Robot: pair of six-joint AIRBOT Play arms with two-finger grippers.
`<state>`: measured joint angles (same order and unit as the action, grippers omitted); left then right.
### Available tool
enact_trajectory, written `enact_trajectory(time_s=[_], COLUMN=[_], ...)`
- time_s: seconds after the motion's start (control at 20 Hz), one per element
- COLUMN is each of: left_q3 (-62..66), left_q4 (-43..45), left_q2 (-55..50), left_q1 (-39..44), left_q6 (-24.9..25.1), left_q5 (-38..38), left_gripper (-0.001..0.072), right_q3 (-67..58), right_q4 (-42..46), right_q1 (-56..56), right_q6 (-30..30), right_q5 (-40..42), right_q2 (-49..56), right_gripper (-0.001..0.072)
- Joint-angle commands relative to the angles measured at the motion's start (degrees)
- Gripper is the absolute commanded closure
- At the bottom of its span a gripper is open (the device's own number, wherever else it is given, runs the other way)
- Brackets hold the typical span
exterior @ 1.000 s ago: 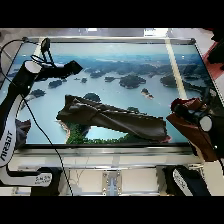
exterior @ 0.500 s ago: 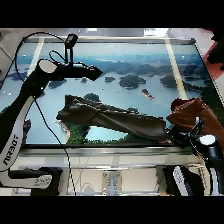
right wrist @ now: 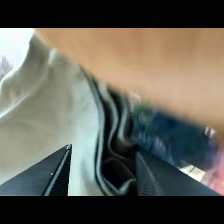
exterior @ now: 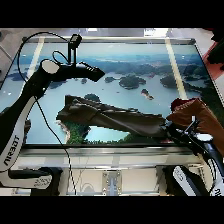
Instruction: Fold the shirts.
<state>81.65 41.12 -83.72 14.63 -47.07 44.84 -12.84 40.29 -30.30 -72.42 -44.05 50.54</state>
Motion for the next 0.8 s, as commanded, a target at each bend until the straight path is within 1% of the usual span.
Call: enact_trajectory(time_s=[0.0,0.1,0.2,0.35,0.4,0.55,0.75], left_q3=[0.07,0.07,0.07,0.07,0.07,0.07,0.07], left_q4=[0.02,0.02,0.02,0.00,0.00,-0.35,-0.44], left_q2=[0.02,0.02,0.02,0.02,0.02,0.02,0.02], left_q1=[0.04,0.04,0.04,0.04,0.07,0.04,0.04], left_q6=[0.15,0.15,0.13,-0.04,-0.04,-0.11,-0.09], left_q5=[-0.02,0.00,0.02,0.00,-0.04,-0.02,-0.02], left_gripper=[0.0023,0.0023,0.0022,0.0023,0.0023,0.0023,0.0023], right_q3=[-0.61,-0.63,-2.03,-6.67,-7.69,-7.96,-7.98], right_q4=[0.98,3.82,8.20,18.34,19.61,16.68,13.42], right_q1=[-0.07,-0.09,-0.13,-0.11,-0.11,-0.04,-0.07], right_q6=[1.55,1.57,1.01,-5.53,-7.28,-7.52,-5.53], right_q5=[1.44,-1.70,-2.16,-4.17,-3.96,0.94,2.05], right_q2=[1.01,0.98,0.98,0.98,0.98,1.03,1.03], right_gripper=[0.0231,0.0232,0.0233,0.0232,0.0232,0.0232,0.0231])
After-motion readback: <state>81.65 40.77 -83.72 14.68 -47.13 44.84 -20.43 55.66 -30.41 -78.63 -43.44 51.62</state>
